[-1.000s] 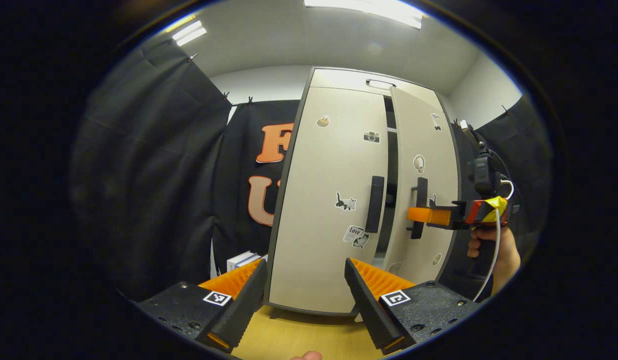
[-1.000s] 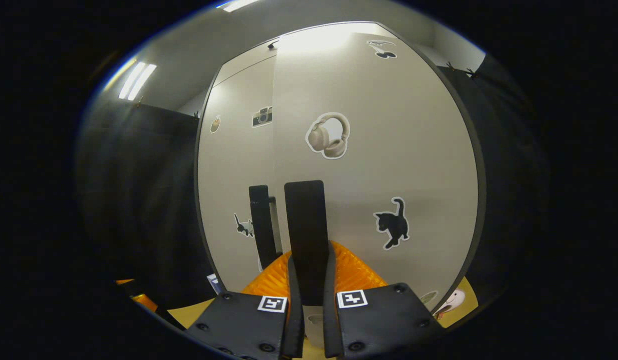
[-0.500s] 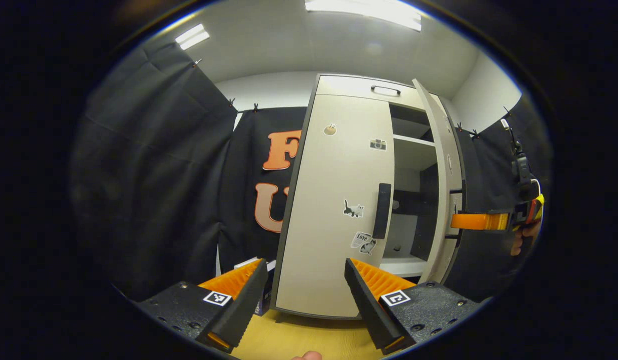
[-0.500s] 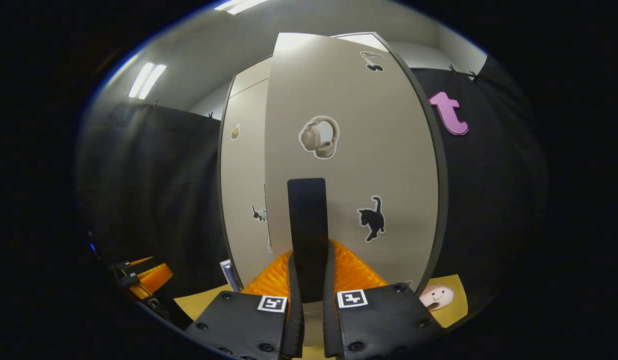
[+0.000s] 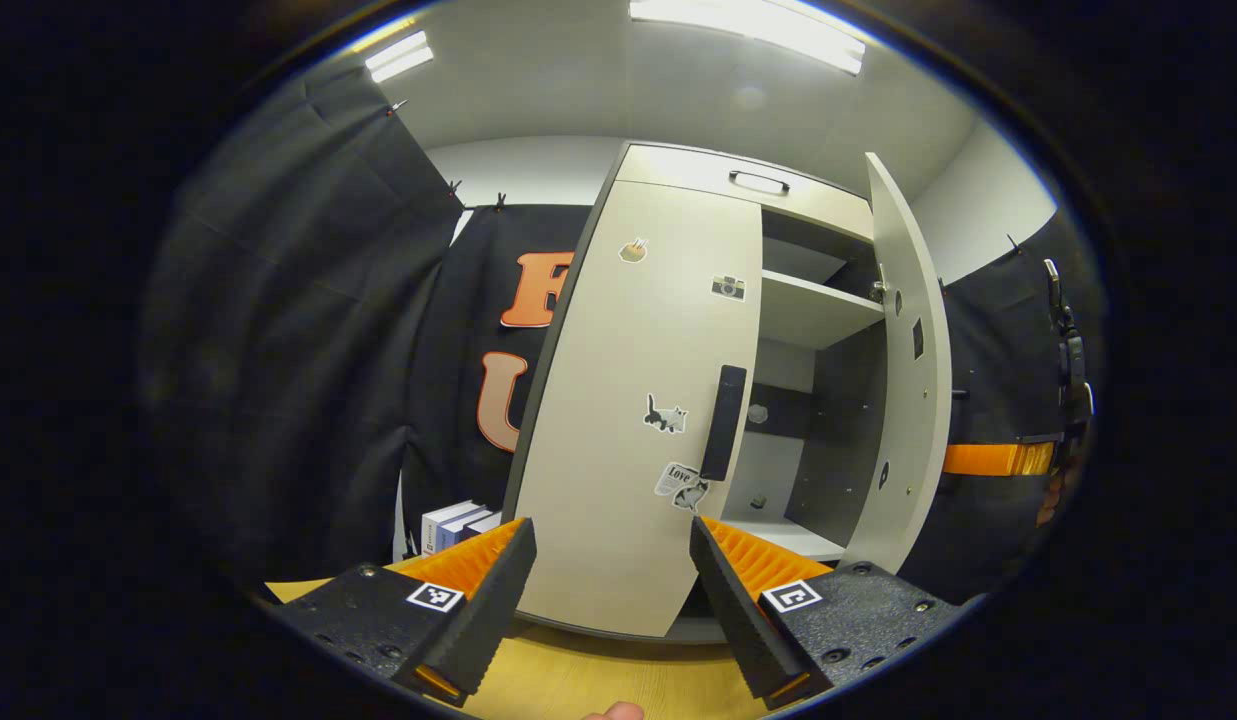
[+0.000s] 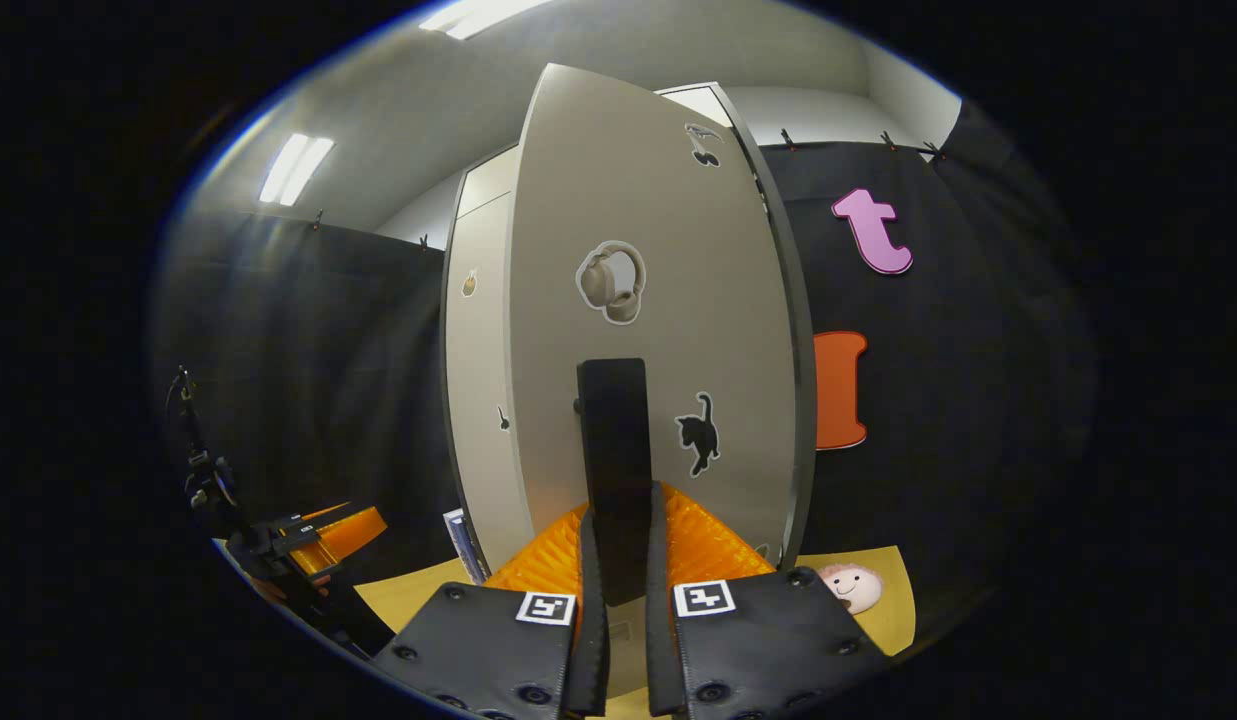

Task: Open the right door of the double-door shoe cabinet with the right hand, and open the left door with the left hand.

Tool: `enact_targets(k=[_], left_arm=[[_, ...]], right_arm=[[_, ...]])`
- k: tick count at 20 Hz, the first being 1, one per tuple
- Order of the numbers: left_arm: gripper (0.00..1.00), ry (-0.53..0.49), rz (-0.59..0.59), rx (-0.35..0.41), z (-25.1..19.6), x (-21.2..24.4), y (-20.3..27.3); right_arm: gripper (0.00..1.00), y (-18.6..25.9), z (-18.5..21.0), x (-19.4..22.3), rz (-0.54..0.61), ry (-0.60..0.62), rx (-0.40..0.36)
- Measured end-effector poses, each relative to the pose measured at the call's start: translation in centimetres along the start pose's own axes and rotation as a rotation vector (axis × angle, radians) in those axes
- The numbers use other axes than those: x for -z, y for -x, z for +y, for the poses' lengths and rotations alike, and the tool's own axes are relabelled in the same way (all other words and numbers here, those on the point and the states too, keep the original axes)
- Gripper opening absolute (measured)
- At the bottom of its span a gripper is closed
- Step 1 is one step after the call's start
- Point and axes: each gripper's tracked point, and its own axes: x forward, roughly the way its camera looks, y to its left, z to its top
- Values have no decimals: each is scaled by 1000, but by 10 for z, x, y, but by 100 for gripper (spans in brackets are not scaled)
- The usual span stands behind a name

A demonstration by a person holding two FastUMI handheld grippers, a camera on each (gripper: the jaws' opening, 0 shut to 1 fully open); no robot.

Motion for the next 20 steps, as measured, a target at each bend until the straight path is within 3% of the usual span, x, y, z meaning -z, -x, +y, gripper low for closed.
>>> enact_targets(k=[11, 13, 15, 16, 17, 20], left_arm=[[89, -20, -6, -36, 23, -3, -4], [93, -22, -4, -31, 22, -3, -6], [89, -28, -2, -24, 20, -2, -9], [94, -30, -4, -23, 19, -3, -10], [90, -29, -5, -18, 17, -3, -11], [94, -17, 2, 11, 7, -1, -16]], right_arm=[[22, 8, -16, -1, -14, 24, 76], [22, 9, -22, -2, -18, 45, 102], [21, 11, -32, -4, -24, 74, 136], [21, 13, -37, -5, -29, 80, 155], [21, 15, -41, -6, -32, 84, 175], [21, 21, -51, -9, -46, 56, 223]])
